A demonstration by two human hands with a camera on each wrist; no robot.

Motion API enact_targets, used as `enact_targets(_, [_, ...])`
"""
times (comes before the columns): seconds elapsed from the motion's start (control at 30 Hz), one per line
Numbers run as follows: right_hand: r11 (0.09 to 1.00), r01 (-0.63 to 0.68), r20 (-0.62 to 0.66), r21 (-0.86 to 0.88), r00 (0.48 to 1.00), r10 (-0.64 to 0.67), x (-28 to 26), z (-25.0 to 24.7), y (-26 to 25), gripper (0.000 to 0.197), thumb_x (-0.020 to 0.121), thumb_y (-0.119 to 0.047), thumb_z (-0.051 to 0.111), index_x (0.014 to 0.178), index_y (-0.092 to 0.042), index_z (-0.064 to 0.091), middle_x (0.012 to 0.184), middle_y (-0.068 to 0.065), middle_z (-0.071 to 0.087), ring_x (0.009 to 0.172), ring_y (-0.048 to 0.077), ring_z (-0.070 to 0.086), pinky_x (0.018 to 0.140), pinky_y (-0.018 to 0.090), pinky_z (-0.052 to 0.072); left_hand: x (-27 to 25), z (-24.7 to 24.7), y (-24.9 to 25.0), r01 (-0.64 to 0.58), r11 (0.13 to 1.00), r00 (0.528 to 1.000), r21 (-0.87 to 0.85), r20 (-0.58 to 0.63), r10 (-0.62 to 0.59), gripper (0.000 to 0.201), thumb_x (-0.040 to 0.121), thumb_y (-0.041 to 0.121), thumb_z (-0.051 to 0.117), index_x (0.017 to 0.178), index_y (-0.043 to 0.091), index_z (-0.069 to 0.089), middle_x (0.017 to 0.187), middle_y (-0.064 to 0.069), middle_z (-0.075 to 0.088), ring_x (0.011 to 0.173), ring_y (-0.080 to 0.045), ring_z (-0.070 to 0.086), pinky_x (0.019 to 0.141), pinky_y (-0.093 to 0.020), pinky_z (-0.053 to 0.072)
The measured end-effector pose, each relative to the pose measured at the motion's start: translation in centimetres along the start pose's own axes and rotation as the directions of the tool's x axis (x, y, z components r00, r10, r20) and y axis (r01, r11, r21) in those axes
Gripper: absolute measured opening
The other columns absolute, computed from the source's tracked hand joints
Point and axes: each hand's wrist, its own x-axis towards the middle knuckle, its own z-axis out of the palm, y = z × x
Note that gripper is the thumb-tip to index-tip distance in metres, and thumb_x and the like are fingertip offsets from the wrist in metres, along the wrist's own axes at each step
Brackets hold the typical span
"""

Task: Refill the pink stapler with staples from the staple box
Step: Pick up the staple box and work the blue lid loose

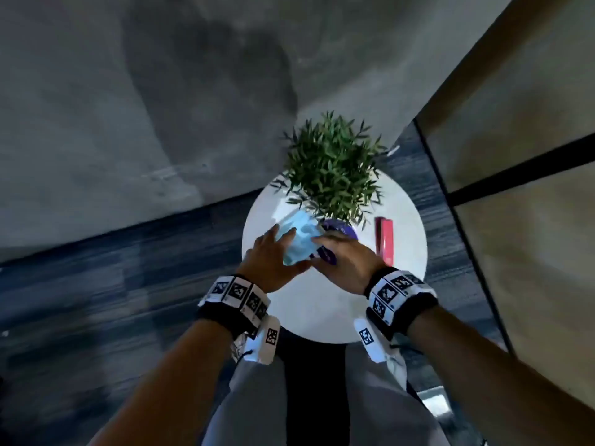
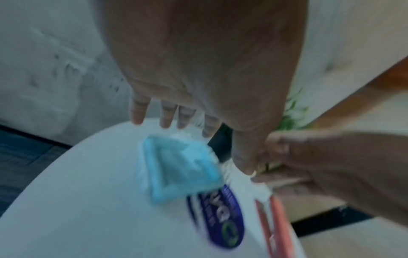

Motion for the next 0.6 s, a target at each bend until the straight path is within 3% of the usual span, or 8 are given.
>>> enact_targets(0.1, [0.995, -0.016, 0.051, -0.094, 0.998, 0.021, 2.6, 4.2, 2.2, 0.063, 0.096, -0.043, 0.055, 0.153, -0.023, 0.038, 0.166, 0.008, 0.023, 0.148, 0.032, 0.033, 0.119, 0.043, 0.031, 1.7, 4.6, -2.4, -0.006, 0.958, 0.999, 0.286, -0.037, 0.017, 0.091, 0.085, 0.072, 0.045, 0.158, 0.035, 0.005, 0.165, -0.003, -0.022, 0.153, -0.03, -0.011, 0.12, -0.058, 0.011])
enact_targets(0.17, [0.988, -0.015, 0.023, -0.153, 1.0, 0.019, 3.6, 5.8, 2.8, 0.068, 0.094, -0.048, 0.052, 0.155, -0.029, 0.029, 0.169, 0.005, 0.012, 0.147, 0.037, 0.032, 0.116, 0.052, 0.033, 2.1, 6.1, -3.0, -0.049, 0.935, 0.985, 0.351, -0.136, 0.102, 0.081, 0.091, 0.066, 0.039, 0.157, 0.036, 0.003, 0.162, -0.001, -0.031, 0.151, -0.029, -0.021, 0.12, -0.062, 0.006])
enact_targets(0.3, [0.978, -0.011, -0.136, -0.207, 0.991, -0.018, 4.9, 8.0, 4.1, 0.066, 0.095, -0.045, 0.053, 0.155, -0.026, 0.033, 0.169, 0.004, 0.014, 0.142, 0.039, 0.037, 0.112, 0.054, 0.038, 3.0, 8.0, -4.8, -0.085, 0.924, 0.937, 0.373, -0.285, 0.201, 0.06, 0.098, 0.049, 0.044, 0.153, 0.041, 0.024, 0.167, -0.005, -0.011, 0.154, -0.031, -0.006, 0.117, -0.064, 0.018])
enact_targets(0.43, [1.0, 0.023, -0.188, -0.013, 0.982, -0.025, 5.9, 8.0, 5.1, 0.063, 0.1, -0.036, 0.049, 0.158, -0.022, 0.027, 0.165, 0.016, 0.02, 0.145, 0.037, 0.034, 0.113, 0.051, 0.038, 3.1, 7.5, -6.0, -0.169, 0.921, 0.903, 0.35, -0.321, 0.287, 0.05, 0.09, 0.041, 0.063, 0.138, 0.04, 0.051, 0.166, -0.007, 0.016, 0.149, -0.035, 0.021, 0.108, -0.057, 0.033])
enact_targets(0.53, [1.0, -0.009, -0.195, 0.005, 0.981, 0.01, 6.4, 7.4, 5.8, 0.063, 0.103, -0.035, 0.046, 0.159, -0.024, 0.018, 0.147, 0.021, 0.041, 0.129, 0.035, 0.05, 0.103, 0.046, 0.046, 3.2, 7.0, -6.5, -0.2, 0.914, 0.883, 0.352, -0.34, 0.324, 0.052, 0.082, 0.043, 0.07, 0.132, 0.038, 0.058, 0.162, -0.011, 0.028, 0.14, -0.037, 0.032, 0.101, -0.056, 0.041])
enact_targets(0.6, [1.0, 0.008, -0.215, -0.003, 0.977, -0.009, 6.5, 7.5, 6.2, 0.064, 0.103, -0.029, 0.048, 0.159, -0.021, 0.018, 0.136, 0.021, 0.051, 0.121, 0.035, 0.053, 0.099, 0.043, 0.046, 3.5, 7.0, -6.9, -0.197, 0.907, 0.871, 0.371, -0.359, 0.336, 0.052, 0.08, 0.046, 0.071, 0.13, 0.038, 0.061, 0.16, -0.012, 0.031, 0.137, -0.035, 0.032, 0.101, -0.054, 0.039])
